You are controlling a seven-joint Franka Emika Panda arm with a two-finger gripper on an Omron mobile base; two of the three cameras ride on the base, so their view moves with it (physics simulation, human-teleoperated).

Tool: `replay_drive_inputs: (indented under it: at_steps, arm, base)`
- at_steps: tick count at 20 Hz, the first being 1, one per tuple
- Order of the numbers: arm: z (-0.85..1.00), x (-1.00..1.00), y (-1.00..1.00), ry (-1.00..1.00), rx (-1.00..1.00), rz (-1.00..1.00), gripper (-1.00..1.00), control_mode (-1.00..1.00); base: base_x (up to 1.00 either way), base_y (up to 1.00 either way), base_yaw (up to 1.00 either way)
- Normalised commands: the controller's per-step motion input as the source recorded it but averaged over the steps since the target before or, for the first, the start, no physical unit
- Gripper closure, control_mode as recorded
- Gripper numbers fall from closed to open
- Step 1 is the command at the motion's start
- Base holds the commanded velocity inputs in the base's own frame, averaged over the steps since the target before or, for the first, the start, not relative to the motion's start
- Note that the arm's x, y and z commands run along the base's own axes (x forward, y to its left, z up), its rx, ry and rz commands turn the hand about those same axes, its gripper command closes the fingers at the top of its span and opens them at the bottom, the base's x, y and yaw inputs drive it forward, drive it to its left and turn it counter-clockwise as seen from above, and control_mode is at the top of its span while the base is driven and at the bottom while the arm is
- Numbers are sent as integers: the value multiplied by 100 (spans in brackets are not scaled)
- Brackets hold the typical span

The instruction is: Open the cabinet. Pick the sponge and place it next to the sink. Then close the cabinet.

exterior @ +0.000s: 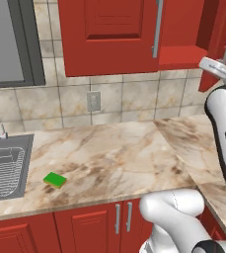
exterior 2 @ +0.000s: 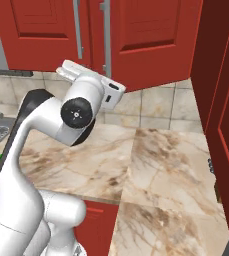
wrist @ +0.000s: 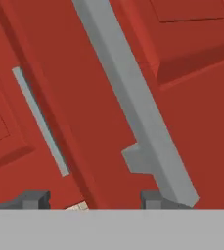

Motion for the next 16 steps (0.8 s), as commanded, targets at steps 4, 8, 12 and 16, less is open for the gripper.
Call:
replay_drive_inputs:
  at_steps: [4,8,12,16]
  arm:
    - [0,87,0,6,20,5,-100,-100]
    - [-3,85,0,5,20,5,-100,-100]
    - [-9,77,0,1,22,1,-100,-100]
    - [-13,64,-1,-1,20,0,-100,-100]
  base:
    - [0,0,0]
    - [0,0,0]
    - [0,0,0]
    - [0,0,0]
